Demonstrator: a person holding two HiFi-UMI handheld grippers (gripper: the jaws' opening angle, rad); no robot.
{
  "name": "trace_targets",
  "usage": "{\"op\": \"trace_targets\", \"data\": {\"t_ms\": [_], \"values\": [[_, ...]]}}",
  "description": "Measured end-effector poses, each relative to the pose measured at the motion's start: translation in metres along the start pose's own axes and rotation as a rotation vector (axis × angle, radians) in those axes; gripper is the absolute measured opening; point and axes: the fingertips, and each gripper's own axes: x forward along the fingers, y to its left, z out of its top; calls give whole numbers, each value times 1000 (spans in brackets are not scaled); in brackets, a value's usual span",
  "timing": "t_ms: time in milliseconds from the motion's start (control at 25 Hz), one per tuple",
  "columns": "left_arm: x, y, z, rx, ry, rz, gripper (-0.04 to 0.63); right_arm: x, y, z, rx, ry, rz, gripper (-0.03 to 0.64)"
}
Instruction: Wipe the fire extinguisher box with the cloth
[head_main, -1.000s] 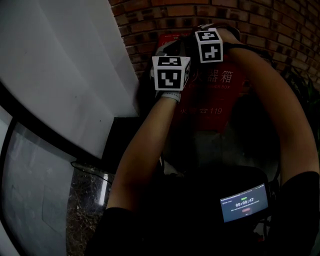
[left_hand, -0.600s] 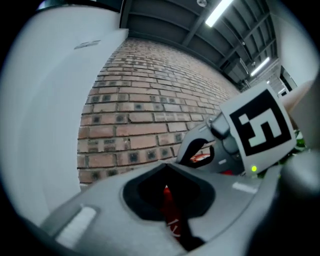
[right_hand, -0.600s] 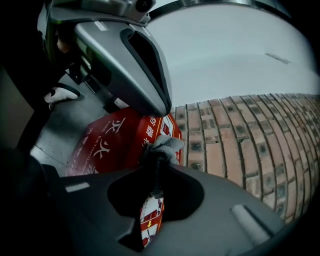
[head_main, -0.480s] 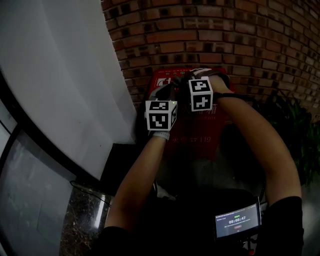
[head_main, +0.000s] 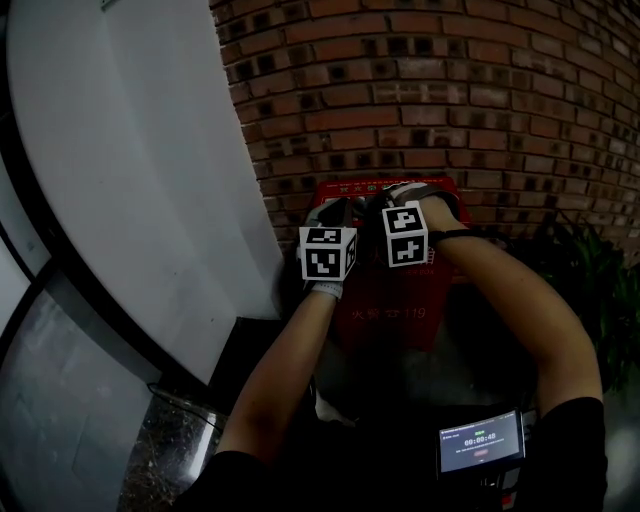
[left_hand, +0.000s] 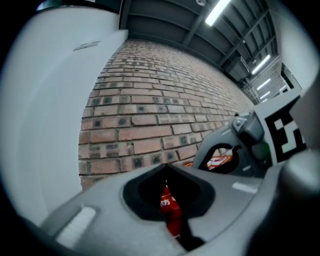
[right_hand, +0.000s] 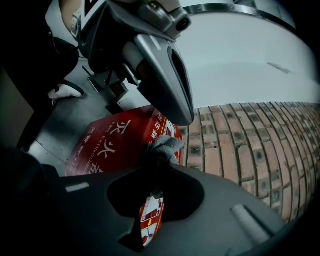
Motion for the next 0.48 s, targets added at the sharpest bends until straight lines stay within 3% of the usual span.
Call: {"op": "trace_targets", "data": {"t_ms": [280,480], "values": [[2,-2,3,4,22,-1,0,-26,5,8,2,-41,32,34],[3,-9,10,-23,19,-3,0,-27,-42,-26,98,-4,-67,34]]}}
